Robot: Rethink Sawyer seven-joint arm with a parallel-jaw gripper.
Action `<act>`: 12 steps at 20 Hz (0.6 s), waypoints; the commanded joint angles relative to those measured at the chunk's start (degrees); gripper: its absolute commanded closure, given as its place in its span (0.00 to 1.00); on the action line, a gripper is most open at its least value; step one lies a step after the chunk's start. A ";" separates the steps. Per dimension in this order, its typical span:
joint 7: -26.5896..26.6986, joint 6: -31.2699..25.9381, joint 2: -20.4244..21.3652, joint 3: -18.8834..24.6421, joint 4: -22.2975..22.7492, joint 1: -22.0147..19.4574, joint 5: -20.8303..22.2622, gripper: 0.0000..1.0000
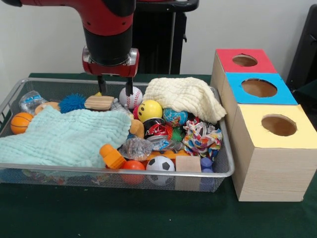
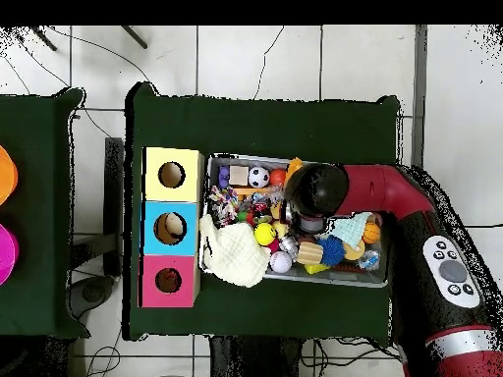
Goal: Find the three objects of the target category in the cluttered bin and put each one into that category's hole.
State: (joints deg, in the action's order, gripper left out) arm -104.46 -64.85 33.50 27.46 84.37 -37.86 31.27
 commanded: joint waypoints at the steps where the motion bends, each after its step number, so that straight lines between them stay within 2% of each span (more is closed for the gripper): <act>1: 16.47 -1.82 -2.24 3.09 -1.88 -0.45 3.20 0.00; 12: 16.49 6.23 -8.83 2.49 -3.21 -0.94 7.50 0.00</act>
State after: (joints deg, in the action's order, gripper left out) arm -104.46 -64.33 30.80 27.47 82.60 -37.89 33.08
